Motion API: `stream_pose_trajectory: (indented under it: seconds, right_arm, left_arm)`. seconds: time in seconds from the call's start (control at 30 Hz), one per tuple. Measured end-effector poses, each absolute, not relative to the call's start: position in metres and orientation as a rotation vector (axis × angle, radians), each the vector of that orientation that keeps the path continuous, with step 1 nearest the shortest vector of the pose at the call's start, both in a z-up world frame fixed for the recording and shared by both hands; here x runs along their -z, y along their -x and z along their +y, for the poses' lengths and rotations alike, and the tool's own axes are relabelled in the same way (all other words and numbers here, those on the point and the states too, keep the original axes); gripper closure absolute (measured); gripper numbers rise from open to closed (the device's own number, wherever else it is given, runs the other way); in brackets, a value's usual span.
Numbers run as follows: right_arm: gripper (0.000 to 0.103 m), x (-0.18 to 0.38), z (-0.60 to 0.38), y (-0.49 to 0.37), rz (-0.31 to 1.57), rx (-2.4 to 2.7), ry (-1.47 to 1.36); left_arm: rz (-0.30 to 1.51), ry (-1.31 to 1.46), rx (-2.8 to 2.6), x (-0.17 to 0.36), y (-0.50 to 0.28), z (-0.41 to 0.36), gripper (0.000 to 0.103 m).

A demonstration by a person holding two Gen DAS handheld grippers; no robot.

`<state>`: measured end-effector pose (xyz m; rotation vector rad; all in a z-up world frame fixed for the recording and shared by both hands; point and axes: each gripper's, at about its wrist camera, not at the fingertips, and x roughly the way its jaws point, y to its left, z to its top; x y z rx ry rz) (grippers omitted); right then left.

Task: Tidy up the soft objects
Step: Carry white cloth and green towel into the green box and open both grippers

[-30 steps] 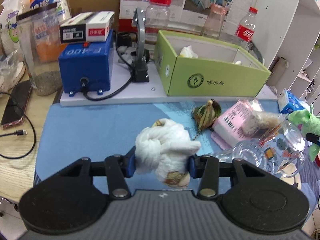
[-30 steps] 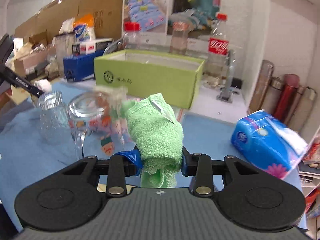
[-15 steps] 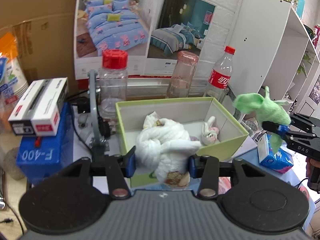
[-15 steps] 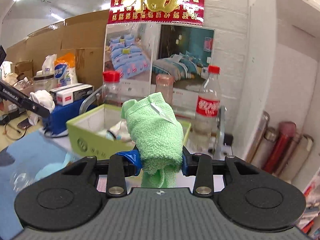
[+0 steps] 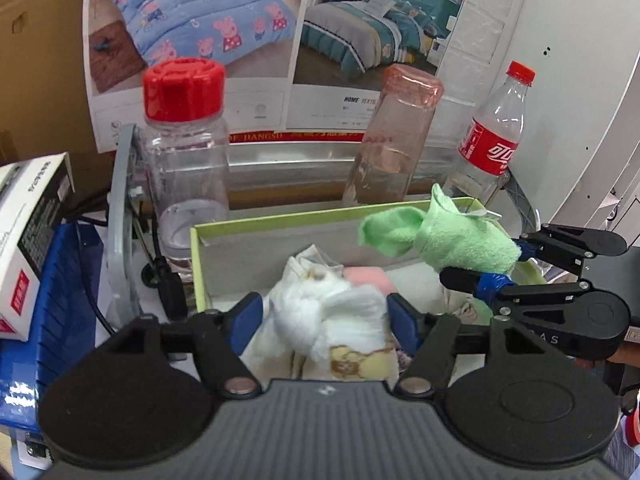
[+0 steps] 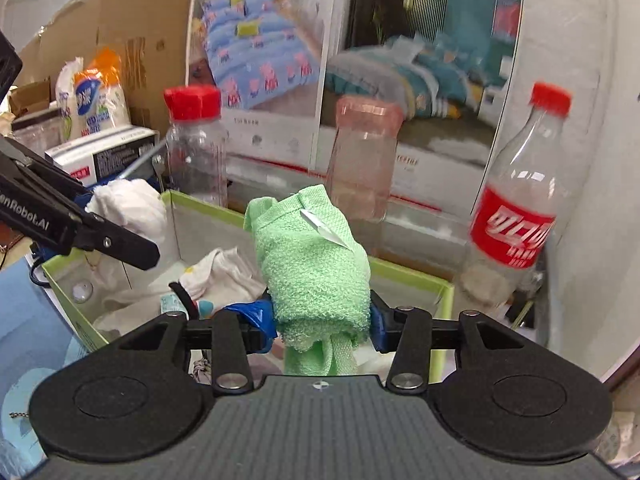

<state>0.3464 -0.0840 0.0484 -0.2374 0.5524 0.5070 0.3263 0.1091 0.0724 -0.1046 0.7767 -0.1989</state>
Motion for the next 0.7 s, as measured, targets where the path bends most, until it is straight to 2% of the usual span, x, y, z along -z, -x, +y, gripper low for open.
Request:
stream_pose_trajectory:
  seconds: [0.07,0.3,0.47,0.7]
  right_arm:
    - [0.070,-0.046,-0.081,-0.347,0.589,-0.481,0.233]
    - [0.059,-0.069,-0.087,-0.332,0.521,-0.465,0.160]
    - [0.056,-0.086,-0.091,-0.300,0.464,-0.450,0.177]
    - [0.052,-0.077,-0.118,-0.233,0.471,-0.429,0.145]
  left_arm:
    - [0.767,0.109,0.199,-0.076,-0.322,0.112,0.035]
    - [0.742,0.123,0.181,-0.093,-0.289,0.123,0.034]
    - [0.723,0.126,0.176,-0.099,-0.249,0.131,0.032]
    - [0.798,0.099,0.179,-0.071,-0.203,0.132,0.030]
